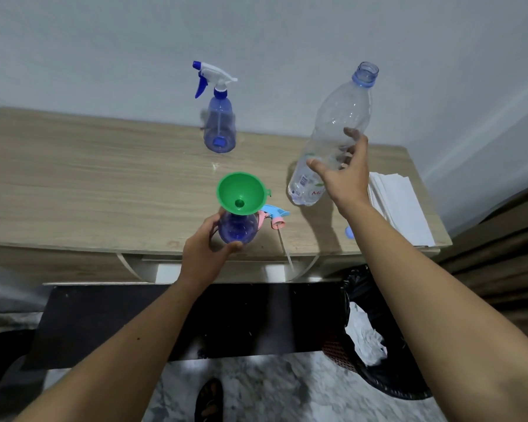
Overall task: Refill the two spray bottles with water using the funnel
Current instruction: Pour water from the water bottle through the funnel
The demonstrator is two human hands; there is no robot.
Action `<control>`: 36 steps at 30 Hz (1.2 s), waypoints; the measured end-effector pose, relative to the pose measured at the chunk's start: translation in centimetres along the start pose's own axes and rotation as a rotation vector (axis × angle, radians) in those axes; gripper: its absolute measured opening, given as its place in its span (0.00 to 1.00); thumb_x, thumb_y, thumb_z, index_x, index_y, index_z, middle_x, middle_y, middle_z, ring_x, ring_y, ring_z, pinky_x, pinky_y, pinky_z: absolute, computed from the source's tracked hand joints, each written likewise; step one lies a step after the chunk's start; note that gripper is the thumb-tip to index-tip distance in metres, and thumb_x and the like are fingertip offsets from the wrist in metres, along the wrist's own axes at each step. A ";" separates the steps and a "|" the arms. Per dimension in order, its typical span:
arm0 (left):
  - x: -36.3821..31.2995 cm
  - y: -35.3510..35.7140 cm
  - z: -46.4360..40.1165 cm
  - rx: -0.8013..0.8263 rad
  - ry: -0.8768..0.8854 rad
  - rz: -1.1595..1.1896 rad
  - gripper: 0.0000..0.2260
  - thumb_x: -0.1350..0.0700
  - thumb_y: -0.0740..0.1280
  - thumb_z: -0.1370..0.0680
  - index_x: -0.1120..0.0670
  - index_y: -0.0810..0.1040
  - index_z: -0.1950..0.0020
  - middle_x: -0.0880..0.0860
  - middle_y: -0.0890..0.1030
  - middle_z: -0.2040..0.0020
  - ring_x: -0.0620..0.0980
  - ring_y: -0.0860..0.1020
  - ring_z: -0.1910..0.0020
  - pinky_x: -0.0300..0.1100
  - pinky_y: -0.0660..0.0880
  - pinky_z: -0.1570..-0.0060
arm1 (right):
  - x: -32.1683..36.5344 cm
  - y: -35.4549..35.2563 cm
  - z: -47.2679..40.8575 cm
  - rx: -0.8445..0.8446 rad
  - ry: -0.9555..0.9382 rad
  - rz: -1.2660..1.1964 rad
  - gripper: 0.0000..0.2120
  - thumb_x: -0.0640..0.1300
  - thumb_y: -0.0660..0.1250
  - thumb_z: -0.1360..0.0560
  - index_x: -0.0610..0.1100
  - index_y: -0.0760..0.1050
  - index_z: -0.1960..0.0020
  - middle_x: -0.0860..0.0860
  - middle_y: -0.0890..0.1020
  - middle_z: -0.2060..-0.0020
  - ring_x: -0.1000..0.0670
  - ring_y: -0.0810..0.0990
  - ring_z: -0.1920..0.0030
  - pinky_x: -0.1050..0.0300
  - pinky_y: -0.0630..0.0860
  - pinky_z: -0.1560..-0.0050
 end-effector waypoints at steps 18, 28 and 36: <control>0.1 0.0 0.1 -0.015 0.013 0.018 0.33 0.52 0.84 0.31 0.47 0.77 0.29 0.40 0.84 0.39 0.41 0.82 0.38 0.40 0.77 0.38 | -2.3 -0.5 -0.7 -0.042 0.020 -0.006 0.42 0.56 0.81 0.37 0.63 0.64 0.29 0.49 0.73 0.34 0.48 0.78 0.38 0.43 0.79 0.37; -0.2 -0.1 0.1 -0.011 0.020 0.009 0.35 0.49 0.84 0.31 0.49 0.76 0.27 0.44 0.84 0.37 0.44 0.82 0.37 0.38 0.78 0.41 | -3.4 -1.2 1.1 -0.033 0.023 0.045 0.47 0.53 0.83 0.35 0.46 0.63 0.24 0.50 0.69 0.29 0.49 0.75 0.34 0.52 0.76 0.34; -0.3 0.0 0.2 -0.007 0.006 0.017 0.35 0.52 0.85 0.31 0.47 0.76 0.27 0.44 0.84 0.37 0.44 0.82 0.37 0.39 0.78 0.40 | -2.2 -1.1 5.2 -0.100 -0.008 0.038 0.38 0.47 0.82 0.32 0.45 0.67 0.27 0.47 0.71 0.35 0.52 0.75 0.46 0.70 0.72 0.48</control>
Point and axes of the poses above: each hand's wrist, its own z-axis away from the middle knuckle, its own y-axis out of the palm, x = y × z, the point moved 2 cm from there along -z, towards the middle knuckle
